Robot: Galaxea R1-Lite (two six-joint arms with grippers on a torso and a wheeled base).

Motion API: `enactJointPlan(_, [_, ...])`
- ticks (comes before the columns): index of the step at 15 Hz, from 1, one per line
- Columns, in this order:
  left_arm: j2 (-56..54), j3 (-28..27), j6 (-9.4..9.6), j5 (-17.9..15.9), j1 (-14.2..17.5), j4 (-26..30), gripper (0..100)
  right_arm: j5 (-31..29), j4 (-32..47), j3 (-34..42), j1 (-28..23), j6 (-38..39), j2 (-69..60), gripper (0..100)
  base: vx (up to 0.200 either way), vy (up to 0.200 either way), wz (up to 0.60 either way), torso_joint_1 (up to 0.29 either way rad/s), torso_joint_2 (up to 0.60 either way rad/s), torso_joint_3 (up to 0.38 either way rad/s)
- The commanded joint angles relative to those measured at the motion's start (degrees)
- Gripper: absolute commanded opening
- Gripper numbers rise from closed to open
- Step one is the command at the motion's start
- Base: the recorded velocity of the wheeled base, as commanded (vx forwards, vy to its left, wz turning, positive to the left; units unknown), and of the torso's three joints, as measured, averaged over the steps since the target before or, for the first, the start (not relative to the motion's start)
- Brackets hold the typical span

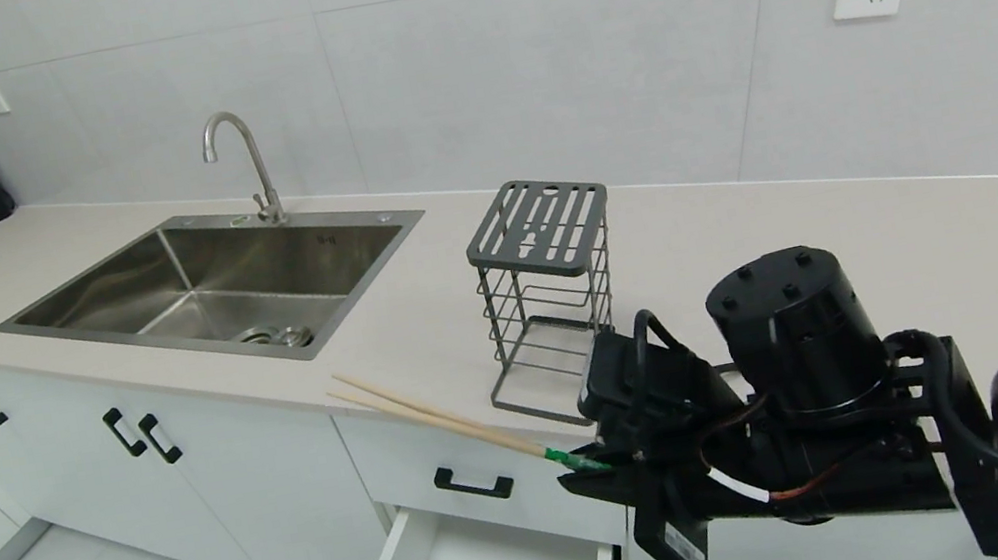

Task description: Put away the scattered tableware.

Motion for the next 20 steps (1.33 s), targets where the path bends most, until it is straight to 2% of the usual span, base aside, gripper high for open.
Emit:
enactJointPlan(1, [0.09,0.0,0.02,-0.01,-0.04,-0.02,100,0.11,-0.77,1.35,0.01,-0.03,0.07,0,0.0,0.0,0.0,-0.227,0.47,0.237])
enactJointPlan(10, [0.09,0.0,0.02,-0.01,-0.04,-0.02,100,-0.07,-0.95,2.67,0.01,-0.12,-0.01,0,0.0,0.0,0.0,-0.248,0.51,0.267])
enactJointPlan(13, [0.09,0.0,0.02,-0.01,-0.04,0.06,100,-0.42,-0.86,2.67,1.77,-0.3,1.13,0,0.0,0.0,0.0,-0.233,0.49,0.251])
enactJointPlan(16, [0.09,0.0,-0.07,-0.01,0.05,-0.02,100,-0.77,-0.86,0.39,2.91,-0.21,5.79,0,0.0,0.0,0.0,-0.232,0.48,0.253])
enactJointPlan(20, [0.09,0.0,0.02,-0.01,0.05,0.06,100,-6.92,-0.42,-6.47,3.44,0.49,12.56,0,0.0,0.0,0.0,-0.22,0.47,0.244])
